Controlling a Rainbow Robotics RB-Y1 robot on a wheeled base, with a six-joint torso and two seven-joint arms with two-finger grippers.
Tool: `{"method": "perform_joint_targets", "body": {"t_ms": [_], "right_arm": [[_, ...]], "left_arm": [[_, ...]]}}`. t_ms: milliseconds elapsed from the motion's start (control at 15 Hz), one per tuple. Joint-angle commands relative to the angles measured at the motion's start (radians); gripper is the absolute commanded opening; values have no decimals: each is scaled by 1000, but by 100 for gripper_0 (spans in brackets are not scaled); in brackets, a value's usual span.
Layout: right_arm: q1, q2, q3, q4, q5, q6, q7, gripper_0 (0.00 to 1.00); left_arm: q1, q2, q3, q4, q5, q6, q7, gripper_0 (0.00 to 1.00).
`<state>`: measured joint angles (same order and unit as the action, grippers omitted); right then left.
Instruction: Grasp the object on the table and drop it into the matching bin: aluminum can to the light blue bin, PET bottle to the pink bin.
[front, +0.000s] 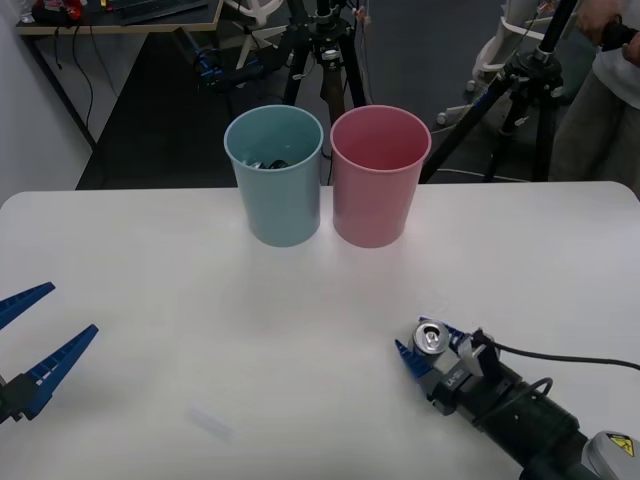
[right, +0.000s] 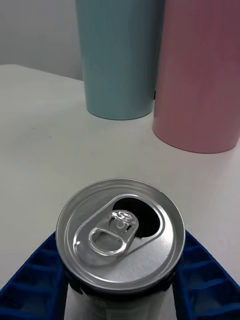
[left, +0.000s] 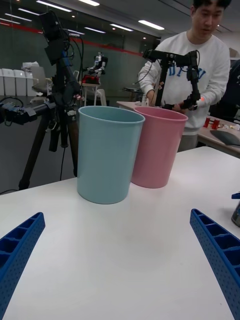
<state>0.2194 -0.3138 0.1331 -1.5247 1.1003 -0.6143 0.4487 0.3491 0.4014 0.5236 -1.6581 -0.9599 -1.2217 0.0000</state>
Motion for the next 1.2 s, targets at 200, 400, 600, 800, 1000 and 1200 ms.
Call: {"method": "perform_joint_targets", "body": {"t_ms": [200, 400, 600, 800, 1000, 1200], "right_arm": [[0, -5, -3, 0, -13, -19, -5, 0], [0, -11, -7, 0, -36, -45, -5, 0], [3, -11, -21, -17, -51, -84, -8, 0], [29, -16, -26, -100, -60, -93, -22, 0], [60, -30, -27, -215, -60, -88, -53, 0], [101, -51, -27, -370, -34, -42, -163, 0]], "left_arm": [[0, 0, 0, 0, 0, 0, 0, 100], [0, 0, 0, 0, 0, 0, 0, 100], [0, 0, 0, 0, 0, 0, 0, 100], [0, 0, 0, 0, 0, 0, 0, 100], [0, 0, 0, 0, 0, 0, 0, 100], [0, 0, 0, 0, 0, 0, 0, 100]]}}
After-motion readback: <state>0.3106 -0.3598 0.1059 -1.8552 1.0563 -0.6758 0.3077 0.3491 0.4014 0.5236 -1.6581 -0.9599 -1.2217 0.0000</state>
